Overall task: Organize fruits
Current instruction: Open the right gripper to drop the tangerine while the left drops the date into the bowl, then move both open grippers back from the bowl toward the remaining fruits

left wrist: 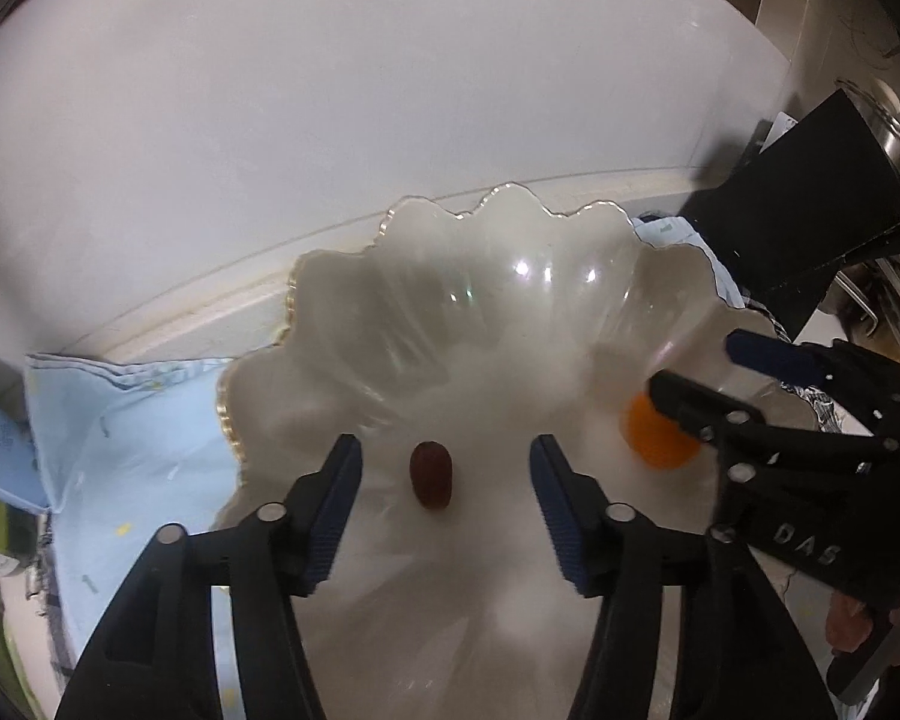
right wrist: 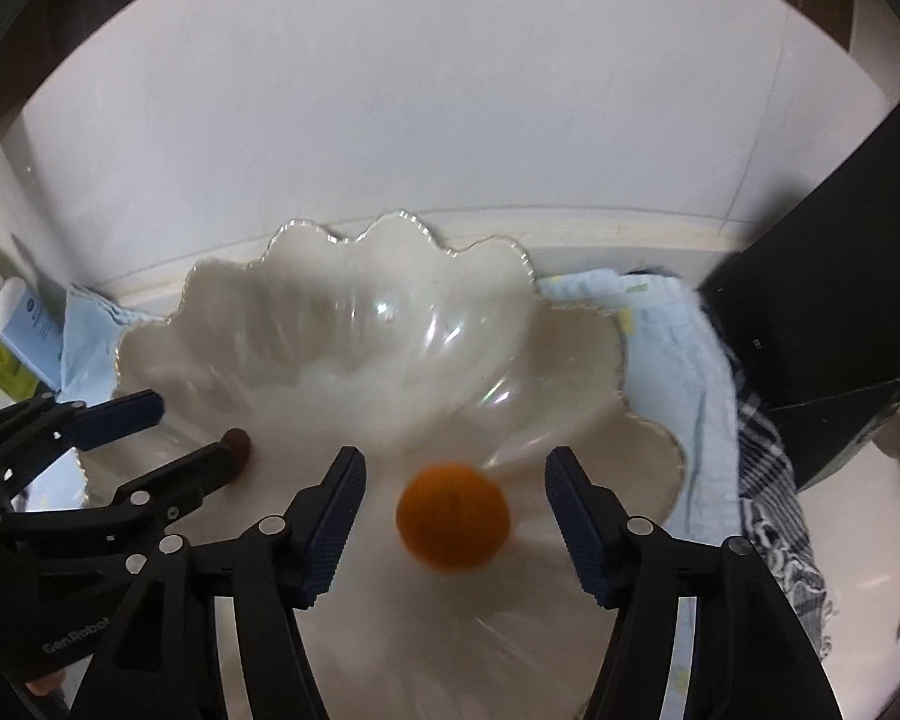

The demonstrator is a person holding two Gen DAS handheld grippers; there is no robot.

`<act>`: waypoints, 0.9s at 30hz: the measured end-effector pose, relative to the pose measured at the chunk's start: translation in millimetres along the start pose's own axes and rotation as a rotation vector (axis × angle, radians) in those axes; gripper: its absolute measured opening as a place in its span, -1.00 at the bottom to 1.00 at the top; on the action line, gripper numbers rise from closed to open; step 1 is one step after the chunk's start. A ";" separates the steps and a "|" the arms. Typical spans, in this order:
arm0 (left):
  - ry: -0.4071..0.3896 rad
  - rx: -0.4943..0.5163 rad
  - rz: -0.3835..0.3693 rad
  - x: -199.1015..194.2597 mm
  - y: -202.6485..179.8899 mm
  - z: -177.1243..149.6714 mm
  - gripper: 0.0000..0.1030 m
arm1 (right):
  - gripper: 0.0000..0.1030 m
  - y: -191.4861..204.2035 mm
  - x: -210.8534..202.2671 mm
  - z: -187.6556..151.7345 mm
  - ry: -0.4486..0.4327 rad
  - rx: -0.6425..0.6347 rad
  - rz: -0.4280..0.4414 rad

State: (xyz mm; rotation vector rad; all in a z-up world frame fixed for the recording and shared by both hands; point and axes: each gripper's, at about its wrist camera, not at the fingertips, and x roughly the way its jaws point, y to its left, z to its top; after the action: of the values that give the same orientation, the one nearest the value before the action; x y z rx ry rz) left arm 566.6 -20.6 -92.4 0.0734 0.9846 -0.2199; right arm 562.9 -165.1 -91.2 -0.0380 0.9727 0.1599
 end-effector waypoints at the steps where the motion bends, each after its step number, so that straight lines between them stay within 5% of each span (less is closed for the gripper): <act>1: -0.007 0.003 0.008 -4.3 -0.2 -0.6 0.20 | 0.23 -1.3 -4.7 -0.7 -0.008 0.004 -0.007; 10: -0.117 -0.002 0.070 -64.3 -5.6 -9.5 0.61 | 0.23 -2.9 -57.3 -15.7 -0.083 0.029 0.004; 20: -0.254 0.003 0.124 -135.2 -13.6 -43.0 0.80 | 0.31 9.2 -124.9 -46.5 -0.203 -0.002 -0.056; 27: -0.328 0.013 0.084 -176.7 -25.2 -74.1 0.86 | 0.44 12.3 -171.0 -76.2 -0.285 0.002 -0.080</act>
State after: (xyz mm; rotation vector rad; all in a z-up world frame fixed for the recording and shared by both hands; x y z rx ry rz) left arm 406.4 -6.6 14.7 0.0875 0.6520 -0.1553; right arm 404.1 -181.0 7.5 -0.0509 0.6857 0.0871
